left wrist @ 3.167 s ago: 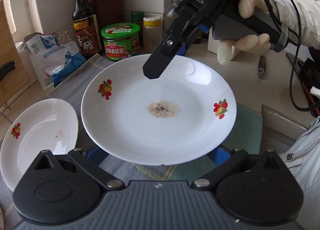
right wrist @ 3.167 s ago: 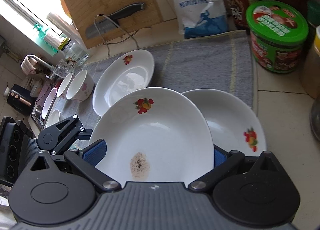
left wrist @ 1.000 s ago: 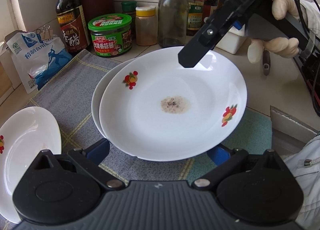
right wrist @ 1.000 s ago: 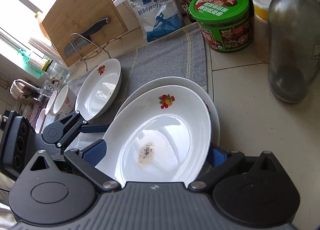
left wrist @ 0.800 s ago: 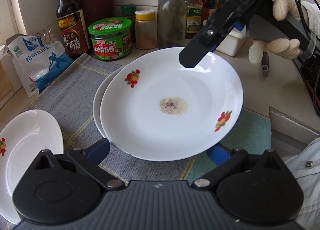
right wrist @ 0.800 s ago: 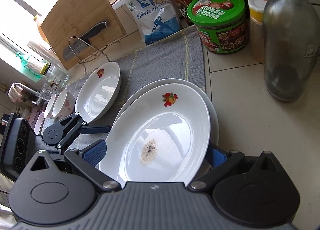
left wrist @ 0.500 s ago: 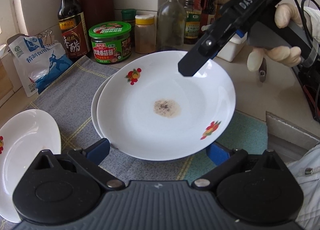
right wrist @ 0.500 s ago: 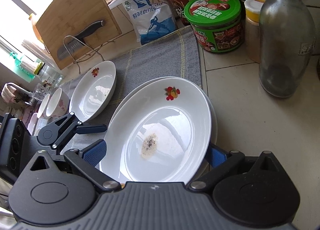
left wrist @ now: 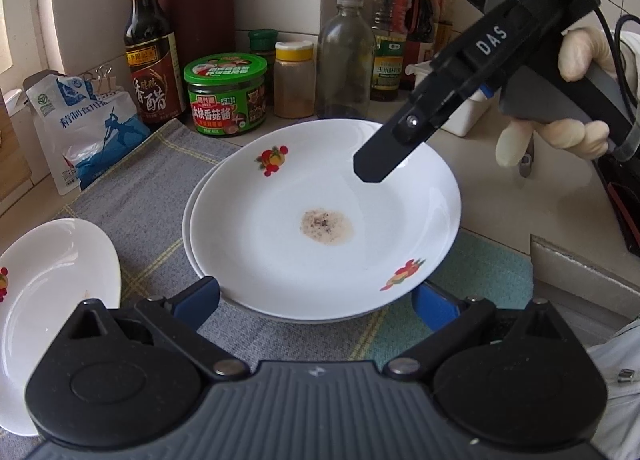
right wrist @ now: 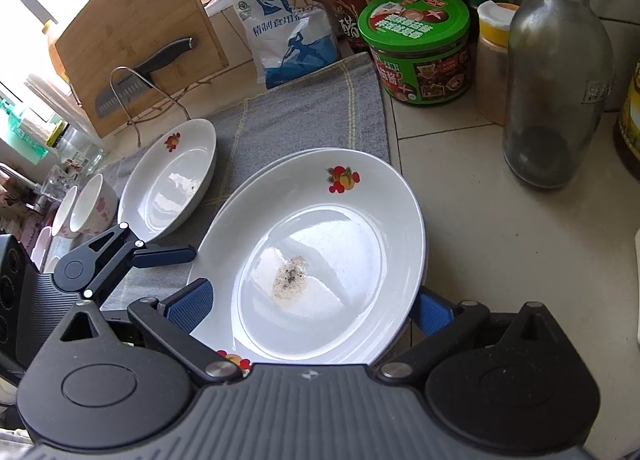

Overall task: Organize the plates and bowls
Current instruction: 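Lower the stained plate onto the other plate and open the right tool, then move the right tool to a white flower-print plate on the towel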

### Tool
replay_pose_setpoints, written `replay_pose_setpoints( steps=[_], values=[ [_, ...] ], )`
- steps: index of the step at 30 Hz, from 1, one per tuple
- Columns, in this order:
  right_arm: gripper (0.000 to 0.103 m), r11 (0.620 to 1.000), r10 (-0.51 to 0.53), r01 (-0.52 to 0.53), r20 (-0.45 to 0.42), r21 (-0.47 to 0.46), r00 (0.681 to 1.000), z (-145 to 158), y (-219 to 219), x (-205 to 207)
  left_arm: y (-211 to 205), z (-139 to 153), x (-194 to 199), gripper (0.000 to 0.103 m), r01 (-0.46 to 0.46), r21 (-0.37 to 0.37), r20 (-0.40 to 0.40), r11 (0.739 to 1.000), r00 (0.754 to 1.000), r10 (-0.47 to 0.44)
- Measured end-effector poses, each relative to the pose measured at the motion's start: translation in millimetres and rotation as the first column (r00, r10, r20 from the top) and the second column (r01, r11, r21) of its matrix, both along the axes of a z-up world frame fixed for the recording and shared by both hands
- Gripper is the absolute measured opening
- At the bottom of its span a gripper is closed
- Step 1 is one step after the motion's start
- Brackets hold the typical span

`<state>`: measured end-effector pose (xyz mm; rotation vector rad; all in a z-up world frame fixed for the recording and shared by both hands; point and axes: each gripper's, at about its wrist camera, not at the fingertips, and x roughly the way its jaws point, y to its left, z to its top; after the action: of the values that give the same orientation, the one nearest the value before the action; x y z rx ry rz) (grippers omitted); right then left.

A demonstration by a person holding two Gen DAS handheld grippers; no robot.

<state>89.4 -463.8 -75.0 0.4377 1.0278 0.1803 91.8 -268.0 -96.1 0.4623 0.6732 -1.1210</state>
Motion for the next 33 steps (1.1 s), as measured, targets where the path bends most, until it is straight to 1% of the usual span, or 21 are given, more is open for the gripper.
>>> replay_pose_setpoints(
  steps=[4,9,12,14,16,18,21,23,26,28,31,33],
  values=[
    [0.103,1.000,-0.017,0.017,0.008,-0.018,1.000,0.6,2.7,-1.2,0.2,0.5,-0.8,0.101,-0.017,-0.007,-0.002,1.000,1.000,0.017],
    [0.103,0.999,-0.025,0.025,0.000,-0.043,1.000,0.1,4.3,-4.2,-0.1,0.1,-3.7,0.101,-0.013,0.001,0.018,1.000,1.000,0.013],
    [0.103,0.998,-0.030,0.029,-0.005,-0.062,1.000,-0.4,4.2,-6.8,1.6,-0.9,-0.5,0.102,-0.026,-0.012,-0.017,1.000,1.000,0.026],
    [0.103,0.996,-0.026,0.027,0.014,-0.080,1.000,1.8,5.4,-9.4,2.1,-1.5,-0.8,0.102,-0.034,-0.013,-0.017,0.999,0.999,0.034],
    [0.103,0.995,-0.018,0.022,0.033,-0.099,0.999,7.6,7.4,-11.5,4.9,-0.2,0.3,0.102,-0.050,-0.030,-0.033,0.998,0.998,0.049],
    [0.103,0.989,-0.008,0.018,0.067,-0.150,0.998,15.7,11.6,-14.3,7.9,2.8,0.7,0.102,-0.067,-0.047,-0.042,0.997,0.997,0.065],
    [0.103,0.969,0.029,-0.001,0.112,-0.246,0.993,25.5,20.7,-15.5,10.7,8.0,-2.1,0.102,-0.096,-0.066,-0.033,0.993,0.995,0.094],
    [0.103,0.956,0.056,-0.014,0.135,-0.294,0.989,29.2,25.7,-14.4,12.8,11.8,-4.1,0.102,-0.123,-0.081,-0.028,0.989,0.992,0.121],
    [0.103,0.939,0.099,-0.035,0.171,-0.342,0.980,33.3,33.2,-11.1,17.0,18.3,-6.4,0.102,-0.183,-0.106,-0.030,0.977,0.983,0.181],
    [0.103,0.930,0.132,-0.049,0.205,-0.365,0.970,35.8,37.6,-8.2,21.2,21.0,-9.2,0.102,-0.231,-0.118,-0.014,0.966,0.973,0.231],
    [0.103,0.911,0.195,-0.084,0.243,-0.403,0.950,38.0,45.3,1.1,28.6,18.6,-12.3,0.102,-0.308,-0.090,0.012,0.947,0.951,0.310],
    [0.103,0.904,0.245,-0.124,0.256,-0.409,0.935,39.2,50.7,11.8,36.2,16.9,-12.1,0.102,-0.369,-0.064,0.018,0.927,0.929,0.370]
  ],
)
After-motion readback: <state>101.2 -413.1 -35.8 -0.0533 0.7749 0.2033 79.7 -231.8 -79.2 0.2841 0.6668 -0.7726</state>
